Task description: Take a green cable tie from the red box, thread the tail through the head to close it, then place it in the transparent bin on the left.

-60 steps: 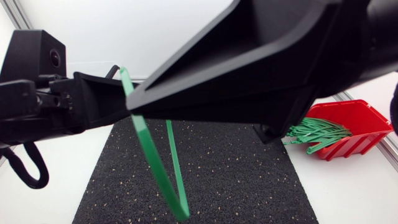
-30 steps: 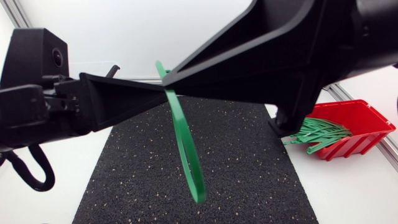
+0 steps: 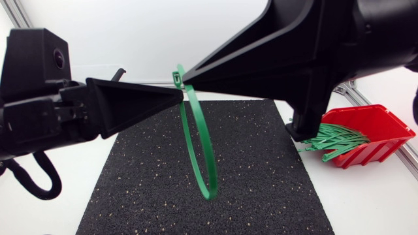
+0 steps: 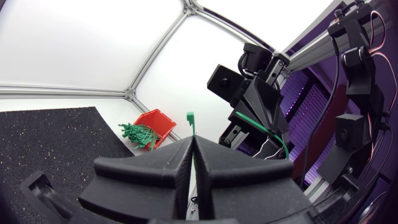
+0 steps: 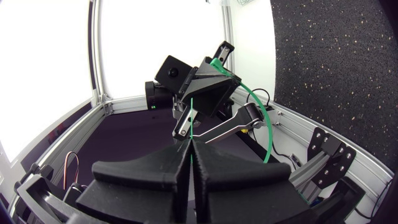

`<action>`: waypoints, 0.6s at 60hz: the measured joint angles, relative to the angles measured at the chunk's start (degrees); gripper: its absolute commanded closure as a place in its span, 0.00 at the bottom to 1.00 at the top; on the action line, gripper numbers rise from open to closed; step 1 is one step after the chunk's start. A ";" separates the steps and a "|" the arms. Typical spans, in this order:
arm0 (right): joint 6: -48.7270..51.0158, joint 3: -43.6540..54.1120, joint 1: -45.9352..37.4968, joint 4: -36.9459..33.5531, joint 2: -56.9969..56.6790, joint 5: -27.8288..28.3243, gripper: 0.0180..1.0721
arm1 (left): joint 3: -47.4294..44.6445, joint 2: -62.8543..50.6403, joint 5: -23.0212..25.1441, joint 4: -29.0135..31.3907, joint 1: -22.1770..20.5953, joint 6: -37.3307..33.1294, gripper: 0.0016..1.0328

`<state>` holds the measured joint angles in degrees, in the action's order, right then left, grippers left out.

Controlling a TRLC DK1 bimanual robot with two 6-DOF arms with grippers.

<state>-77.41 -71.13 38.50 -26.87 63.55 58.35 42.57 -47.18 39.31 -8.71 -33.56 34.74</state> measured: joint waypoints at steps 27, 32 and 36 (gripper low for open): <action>-0.63 0.00 -0.39 -0.22 3.61 -0.02 0.94 | 0.02 -0.13 -1.57 -0.50 -0.37 -2.03 0.97; -0.66 0.00 -0.39 -0.22 3.61 0.00 0.95 | 0.02 -0.28 -1.92 -0.63 -0.37 -2.05 0.97; -0.66 0.00 -0.39 -0.22 3.61 0.00 0.95 | 0.02 -0.35 -1.90 -0.63 -0.37 -2.05 0.97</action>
<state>-78.06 -71.13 38.11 -27.09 67.16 58.35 42.59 -47.53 37.41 -9.34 -33.93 32.69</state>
